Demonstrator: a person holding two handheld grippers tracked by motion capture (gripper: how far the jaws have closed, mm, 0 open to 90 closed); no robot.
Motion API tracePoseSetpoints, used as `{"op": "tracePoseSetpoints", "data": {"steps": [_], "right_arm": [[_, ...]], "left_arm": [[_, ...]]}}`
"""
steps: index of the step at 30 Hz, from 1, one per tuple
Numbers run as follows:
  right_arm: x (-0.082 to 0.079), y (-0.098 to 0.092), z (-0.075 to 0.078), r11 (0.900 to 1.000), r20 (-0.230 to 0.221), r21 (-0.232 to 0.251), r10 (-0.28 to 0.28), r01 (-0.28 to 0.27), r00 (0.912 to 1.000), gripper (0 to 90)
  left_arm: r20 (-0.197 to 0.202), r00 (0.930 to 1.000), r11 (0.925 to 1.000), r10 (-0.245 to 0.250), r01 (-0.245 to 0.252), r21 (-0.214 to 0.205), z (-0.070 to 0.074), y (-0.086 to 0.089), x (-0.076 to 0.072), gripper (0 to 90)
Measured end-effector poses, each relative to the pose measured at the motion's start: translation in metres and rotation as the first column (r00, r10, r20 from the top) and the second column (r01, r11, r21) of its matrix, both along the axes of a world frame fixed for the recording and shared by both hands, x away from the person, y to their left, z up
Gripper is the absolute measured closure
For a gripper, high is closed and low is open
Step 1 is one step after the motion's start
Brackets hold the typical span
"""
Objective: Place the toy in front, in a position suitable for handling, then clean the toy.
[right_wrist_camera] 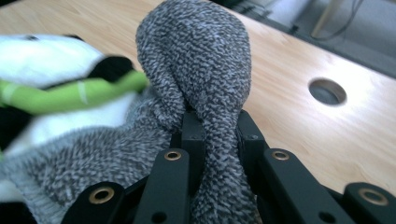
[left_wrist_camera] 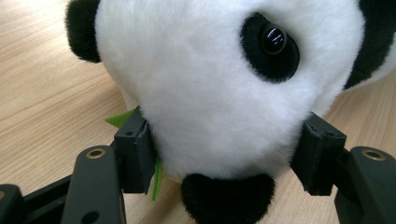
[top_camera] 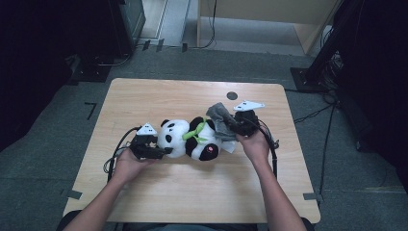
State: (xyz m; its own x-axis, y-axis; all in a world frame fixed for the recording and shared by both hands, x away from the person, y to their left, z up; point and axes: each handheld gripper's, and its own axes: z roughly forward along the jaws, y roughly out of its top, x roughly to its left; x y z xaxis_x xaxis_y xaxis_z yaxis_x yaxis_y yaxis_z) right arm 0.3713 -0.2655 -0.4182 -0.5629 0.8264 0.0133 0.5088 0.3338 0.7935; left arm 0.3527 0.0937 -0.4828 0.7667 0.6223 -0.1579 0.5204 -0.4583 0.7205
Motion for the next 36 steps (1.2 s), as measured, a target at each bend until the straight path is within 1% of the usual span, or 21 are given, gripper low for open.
{"op": "tracePoseSetpoints", "data": {"steps": [2,4,5,6,7,9,10,13,15,17,19,20,22,24,28,29,30,31,32,34,36], "right_arm": [[0.000,-0.004,-0.003,0.9996,-0.002,-0.023,-0.014,0.014,0.9999,79.1],[0.001,-0.008,-0.008,0.9956,-0.034,-0.090,-0.027,0.024,0.9991,79.1],[0.002,-0.010,-0.010,0.9934,-0.036,-0.110,-0.035,0.031,0.9987,79.0],[0.001,-0.014,-0.012,0.9933,-0.043,-0.109,-0.042,0.037,0.9982,79.0],[0.001,-0.018,-0.013,0.9942,-0.047,-0.098,-0.048,0.043,0.9977,79.0],[-0.001,-0.024,-0.011,0.9956,-0.041,-0.073,-0.063,0.060,0.9972,79.0],[-0.003,-0.026,-0.008,0.9962,-0.029,-0.058,-0.066,0.064,0.9974,79.0],[-0.010,-0.027,0.006,0.9976,0.029,-0.028,-0.063,0.064,0.9976,79.0],[-0.013,-0.025,0.017,0.9985,0.059,-0.009,-0.054,0.055,0.9968,79.0],[-0.015,-0.023,0.029,0.9986,0.091,0.033,-0.045,0.042,0.9949,78.9],[-0.017,-0.018,0.039,0.9968,0.113,0.079,-0.025,0.016,0.9932,78.9],[-0.018,-0.015,0.043,0.9958,0.122,0.092,-0.013,0.002,0.9924,78.9],[-0.020,-0.006,0.047,0.9947,0.131,0.099,0.014,-0.027,0.9913,78.9],[-0.021,0.004,0.046,0.9945,0.127,0.092,0.040,-0.052,0.9912,78.8],[-0.023,0.019,0.039,0.9882,0.107,0.111,0.094,-0.105,0.9898,78.8],[-0.023,0.023,0.036,0.9864,0.103,0.111,0.109,-0.121,0.9886,78.8],[-0.023,0.027,0.033,0.9852,0.108,0.103,0.126,-0.137,0.9861,78.8],[-0.023,0.031,0.030,0.9864,0.111,0.089,0.128,-0.138,0.9856,78.8],[-0.022,0.035,0.026,0.9868,0.103,0.078,0.133,-0.142,0.9857,78.8],[-0.021,0.040,0.017,0.9856,0.088,0.071,0.147,-0.153,0.9853,78.8],[-0.018,0.043,0.009,0.9847,0.053,0.065,0.158,-0.161,0.9860,78.8]], "left_arm": [[0.002,1.0000,1.0000,-0.002,0.002,0.006,0.000,0.000,0.000,34.2],[0.006,1.0000,0.9999,-0.005,0.005,0.013,0.000,0.000,-0.001,34.2],[0.005,1.0000,0.9999,-0.005,0.005,0.012,-0.001,0.000,-0.001,34.2],[0.004,1.0000,0.9999,-0.005,0.005,0.011,-0.001,0.000,-0.001,34.0],[0.004,1.0000,0.9999,-0.005,0.005,0.010,-0.001,0.000,-0.001,34.0],[0.004,1.0000,1.0000,-0.005,0.005,0.008,-0.001,0.001,-0.001,33.9],[0.003,1.0000,1.0000,-0.004,0.004,0.005,-0.001,0.001,-0.001,33.9],[0.006,1.0000,1.0000,-0.005,0.005,0.008,-0.001,0.001,-0.001,33.7],[0.008,1.0000,1.0000,-0.003,0.003,0.006,-0.002,0.001,-0.001,33.7],[0.007,1.0000,1.0000,0.000,0.000,0.003,-0.002,0.000,-0.001,33.7],[0.006,1.0000,1.0000,0.001,-0.001,0.003,-0.002,0.000,-0.001,33.7],[0.007,1.0000,1.0000,0.001,-0.001,0.002,-0.002,0.000,-0.001,33.7],[0.006,1.0000,1.0000,0.000,0.000,0.002,-0.002,0.000,-0.001,33.7],[0.003,1.0000,1.0000,-0.002,0.002,0.002,-0.002,0.000,0.000,33.7],[-0.003,1.0000,1.0000,-0.003,0.003,-0.001,-0.002,0.001,0.001,33.5],[-0.006,1.0000,1.0000,0.002,-0.002,-0.008,-0.002,0.001,0.001,33.1],[-0.011,0.9999,0.9999,0.006,-0.006,-0.011,-0.002,0.001,0.001,32.5],[-0.010,0.9999,0.9999,0.006,-0.007,-0.011,-0.002,0.001,0.001,32.3],[-0.006,1.0000,1.0000,0.002,-0.002,-0.003,-0.002,0.001,0.001,32.3],[-0.007,1.0000,1.0000,0.005,-0.005,-0.001,-0.002,0.000,0.001,32.5],[-0.008,1.0000,1.0000,0.006,-0.006,-0.002,-0.002,0.000,0.001,33.1]]}}
